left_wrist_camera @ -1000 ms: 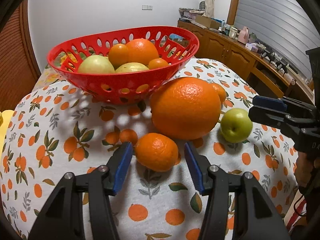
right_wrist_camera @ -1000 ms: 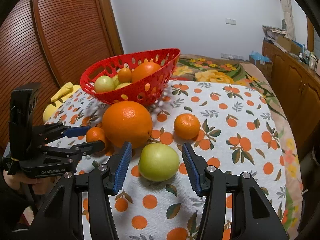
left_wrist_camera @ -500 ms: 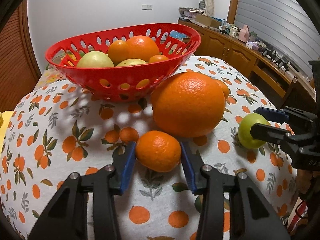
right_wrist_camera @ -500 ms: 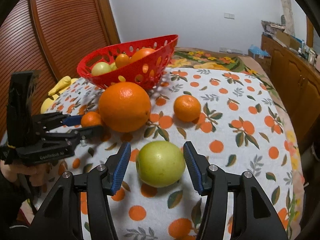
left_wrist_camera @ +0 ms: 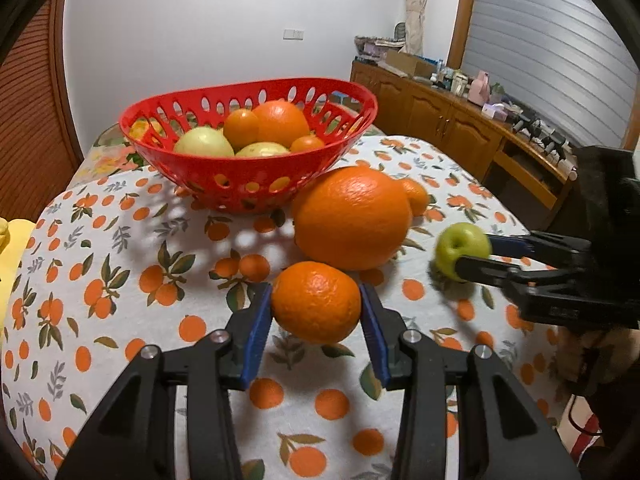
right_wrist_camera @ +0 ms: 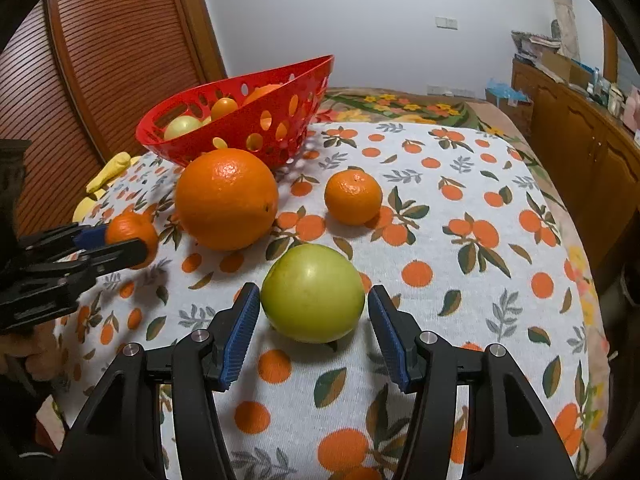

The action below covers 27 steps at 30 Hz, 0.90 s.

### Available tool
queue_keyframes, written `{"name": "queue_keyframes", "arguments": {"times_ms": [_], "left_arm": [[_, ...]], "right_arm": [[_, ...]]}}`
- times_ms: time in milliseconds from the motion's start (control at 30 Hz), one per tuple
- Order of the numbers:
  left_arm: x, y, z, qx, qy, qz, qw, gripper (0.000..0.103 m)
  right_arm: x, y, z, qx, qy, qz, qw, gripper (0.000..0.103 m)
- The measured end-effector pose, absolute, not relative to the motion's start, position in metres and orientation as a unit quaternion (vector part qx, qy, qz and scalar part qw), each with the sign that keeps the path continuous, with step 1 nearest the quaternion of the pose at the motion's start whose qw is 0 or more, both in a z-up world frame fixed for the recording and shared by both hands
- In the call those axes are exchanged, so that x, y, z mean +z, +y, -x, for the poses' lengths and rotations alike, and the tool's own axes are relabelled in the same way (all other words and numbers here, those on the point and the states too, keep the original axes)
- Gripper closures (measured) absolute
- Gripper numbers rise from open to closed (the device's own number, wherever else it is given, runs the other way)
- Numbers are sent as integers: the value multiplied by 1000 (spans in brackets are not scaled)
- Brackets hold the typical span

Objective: Organize fruits
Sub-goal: 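Close the left tool on the mandarin while the right tool grips and lifts the apple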

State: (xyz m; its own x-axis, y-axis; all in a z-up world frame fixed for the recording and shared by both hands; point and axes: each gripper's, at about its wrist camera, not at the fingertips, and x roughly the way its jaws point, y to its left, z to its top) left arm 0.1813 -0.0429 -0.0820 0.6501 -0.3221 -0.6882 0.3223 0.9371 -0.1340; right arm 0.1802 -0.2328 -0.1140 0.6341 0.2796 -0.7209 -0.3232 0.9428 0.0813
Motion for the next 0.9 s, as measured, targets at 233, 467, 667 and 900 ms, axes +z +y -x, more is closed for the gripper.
{"name": "queue_keyframes", "arguments": {"times_ms": [233, 467, 667, 900], "left_arm": [[-76, -43, -174, -186, 372, 3, 910, 61], [-71, -38, -169, -188, 365, 11, 912, 61], [-67, -37, -166, -187, 361, 12, 914, 61], [-60, -36, -164, -187, 352, 15, 917, 61]], "right_arm": [[-115, -222, -194, 166, 402, 48, 899, 46], [-116, -219, -199, 163, 405, 52, 898, 47], [-116, -218, -197, 162, 399, 56, 901, 48], [-99, -224, -187, 170, 373, 40, 911, 48]]}}
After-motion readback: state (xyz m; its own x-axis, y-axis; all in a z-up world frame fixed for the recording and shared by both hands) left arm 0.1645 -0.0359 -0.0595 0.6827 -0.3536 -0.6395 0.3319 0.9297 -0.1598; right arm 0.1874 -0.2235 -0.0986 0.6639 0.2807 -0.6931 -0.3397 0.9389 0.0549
